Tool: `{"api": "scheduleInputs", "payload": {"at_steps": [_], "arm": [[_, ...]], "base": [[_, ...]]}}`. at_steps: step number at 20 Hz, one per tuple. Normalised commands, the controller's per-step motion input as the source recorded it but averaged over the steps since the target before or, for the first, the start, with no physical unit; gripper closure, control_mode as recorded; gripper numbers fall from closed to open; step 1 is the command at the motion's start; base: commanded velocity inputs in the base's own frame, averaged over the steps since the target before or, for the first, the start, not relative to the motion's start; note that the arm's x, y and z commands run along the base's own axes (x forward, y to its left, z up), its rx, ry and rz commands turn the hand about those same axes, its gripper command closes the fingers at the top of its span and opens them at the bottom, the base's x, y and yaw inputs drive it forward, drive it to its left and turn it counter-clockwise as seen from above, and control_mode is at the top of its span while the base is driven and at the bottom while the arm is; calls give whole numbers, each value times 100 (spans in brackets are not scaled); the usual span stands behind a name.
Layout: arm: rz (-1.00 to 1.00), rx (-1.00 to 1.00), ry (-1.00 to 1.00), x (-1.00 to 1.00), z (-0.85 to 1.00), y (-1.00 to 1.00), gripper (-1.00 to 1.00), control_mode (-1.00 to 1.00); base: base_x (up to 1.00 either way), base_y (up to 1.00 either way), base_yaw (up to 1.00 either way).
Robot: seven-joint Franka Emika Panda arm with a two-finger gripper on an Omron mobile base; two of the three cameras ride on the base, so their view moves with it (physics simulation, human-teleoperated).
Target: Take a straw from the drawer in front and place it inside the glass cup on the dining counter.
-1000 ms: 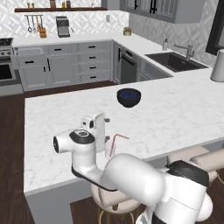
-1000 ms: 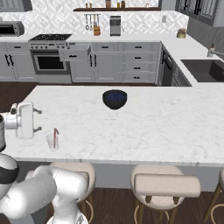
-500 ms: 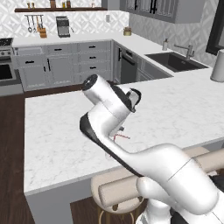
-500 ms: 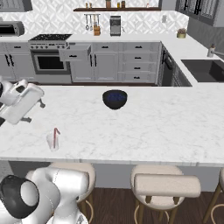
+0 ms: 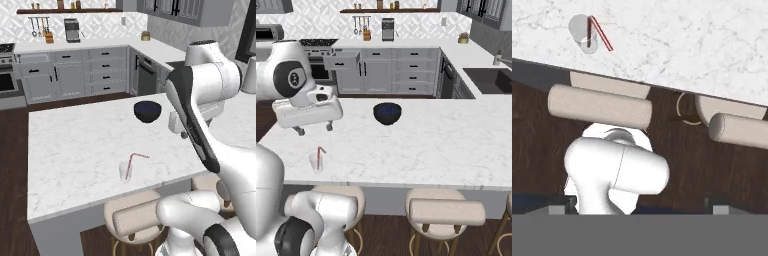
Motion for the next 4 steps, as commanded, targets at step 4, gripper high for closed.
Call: {"api": "scheduleInputs", "payload": {"at_steps": [4], "arm": [[-23, 27, 14, -54, 4, -93, -100, -100]], "base": [[0, 0, 0]]}}
